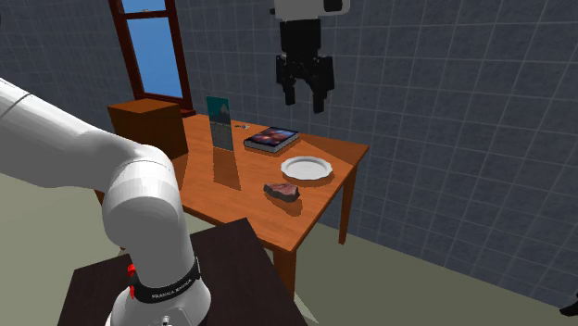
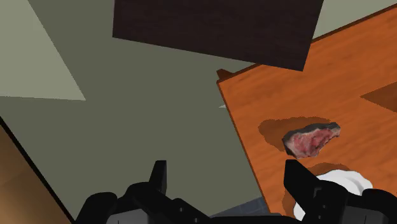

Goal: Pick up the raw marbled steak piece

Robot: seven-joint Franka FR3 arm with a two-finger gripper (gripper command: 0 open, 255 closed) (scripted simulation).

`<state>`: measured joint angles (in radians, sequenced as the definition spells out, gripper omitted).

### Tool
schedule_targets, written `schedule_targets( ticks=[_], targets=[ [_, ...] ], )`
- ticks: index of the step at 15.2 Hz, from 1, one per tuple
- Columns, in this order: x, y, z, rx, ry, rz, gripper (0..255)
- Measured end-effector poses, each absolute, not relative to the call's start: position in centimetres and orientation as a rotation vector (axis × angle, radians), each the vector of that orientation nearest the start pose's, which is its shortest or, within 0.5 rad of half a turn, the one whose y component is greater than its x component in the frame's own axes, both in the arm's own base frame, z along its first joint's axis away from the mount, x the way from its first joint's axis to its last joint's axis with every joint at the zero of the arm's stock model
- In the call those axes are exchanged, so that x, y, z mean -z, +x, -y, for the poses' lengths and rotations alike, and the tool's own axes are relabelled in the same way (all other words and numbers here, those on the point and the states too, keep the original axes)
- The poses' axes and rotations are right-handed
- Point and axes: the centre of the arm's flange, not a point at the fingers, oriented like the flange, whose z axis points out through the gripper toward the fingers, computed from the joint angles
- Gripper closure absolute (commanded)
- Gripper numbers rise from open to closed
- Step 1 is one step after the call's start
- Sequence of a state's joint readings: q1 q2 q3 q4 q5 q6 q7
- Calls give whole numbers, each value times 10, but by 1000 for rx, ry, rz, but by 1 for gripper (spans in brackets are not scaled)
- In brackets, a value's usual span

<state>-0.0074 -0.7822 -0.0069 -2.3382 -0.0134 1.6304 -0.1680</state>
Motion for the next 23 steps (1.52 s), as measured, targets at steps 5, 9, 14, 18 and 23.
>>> schedule_targets(
  ticks=[5, 9, 14, 18, 23],
  targets=[
    [-573, 311, -18, 87, -3145, 117, 0],
    [-536, 313, -54, 49, -3137, -56, 0],
    [-487, 316, -94, 3, -3113, -274, 0],
    [-449, 319, -132, -34, -3082, -447, 0],
    [-401, 332, -173, -80, -3030, -659, 0]
  ],
)
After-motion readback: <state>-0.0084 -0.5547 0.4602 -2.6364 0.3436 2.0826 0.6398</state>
